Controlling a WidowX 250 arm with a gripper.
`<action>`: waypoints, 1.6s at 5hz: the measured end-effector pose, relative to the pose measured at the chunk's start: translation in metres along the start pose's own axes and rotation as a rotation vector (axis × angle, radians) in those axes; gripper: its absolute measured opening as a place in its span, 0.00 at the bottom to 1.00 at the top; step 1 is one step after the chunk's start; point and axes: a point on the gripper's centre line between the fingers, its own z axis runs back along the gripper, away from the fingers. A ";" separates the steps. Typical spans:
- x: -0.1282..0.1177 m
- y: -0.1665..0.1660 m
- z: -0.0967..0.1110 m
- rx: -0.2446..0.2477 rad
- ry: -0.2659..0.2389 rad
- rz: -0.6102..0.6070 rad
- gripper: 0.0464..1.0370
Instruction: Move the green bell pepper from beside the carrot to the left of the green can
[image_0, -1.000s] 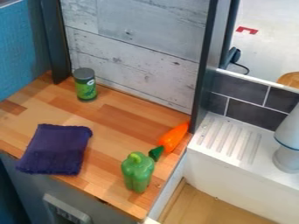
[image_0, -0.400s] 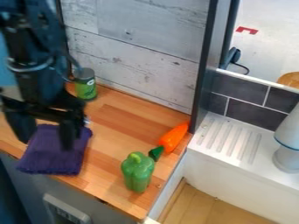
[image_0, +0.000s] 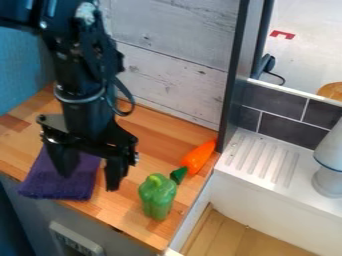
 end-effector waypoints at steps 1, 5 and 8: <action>0.007 -0.008 -0.016 -0.001 0.007 -0.017 0.96; 0.048 -0.031 -0.046 0.047 -0.025 -0.024 0.96; 0.068 -0.050 -0.056 0.013 -0.012 -0.051 0.91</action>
